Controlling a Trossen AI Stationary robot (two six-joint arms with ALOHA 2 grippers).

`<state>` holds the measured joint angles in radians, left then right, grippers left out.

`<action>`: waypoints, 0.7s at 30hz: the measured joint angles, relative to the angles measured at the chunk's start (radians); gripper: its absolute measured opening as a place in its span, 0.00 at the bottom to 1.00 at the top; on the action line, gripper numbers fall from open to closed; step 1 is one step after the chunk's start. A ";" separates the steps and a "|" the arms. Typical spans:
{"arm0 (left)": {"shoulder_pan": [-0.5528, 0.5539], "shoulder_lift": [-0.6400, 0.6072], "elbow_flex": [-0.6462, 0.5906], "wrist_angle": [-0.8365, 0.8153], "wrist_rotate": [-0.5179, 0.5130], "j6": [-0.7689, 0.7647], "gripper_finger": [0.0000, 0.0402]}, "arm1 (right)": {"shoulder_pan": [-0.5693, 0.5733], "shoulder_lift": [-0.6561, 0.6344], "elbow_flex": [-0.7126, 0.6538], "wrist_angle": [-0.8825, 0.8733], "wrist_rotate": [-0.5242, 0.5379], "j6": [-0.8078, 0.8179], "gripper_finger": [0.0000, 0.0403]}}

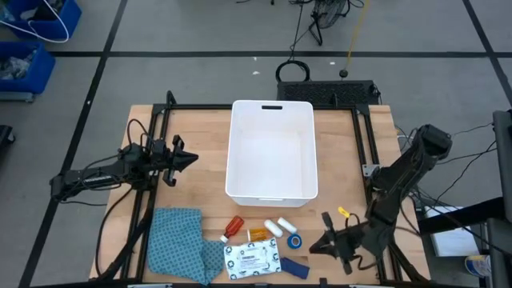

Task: Pick & place medical supplies in basket/bin
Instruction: Put the small blue bandage into the white bin

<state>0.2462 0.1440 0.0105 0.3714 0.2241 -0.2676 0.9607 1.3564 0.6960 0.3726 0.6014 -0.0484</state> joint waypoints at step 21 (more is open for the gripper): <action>0.000 0.000 0.000 0.000 -0.020 0.011 0.07 | -0.036 0.189 0.000 0.015 0.106 0.280 0.76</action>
<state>0.2462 0.1440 0.0105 0.3710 0.2043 -0.2569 0.9250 1.5451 0.6958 0.3880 0.7071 0.2318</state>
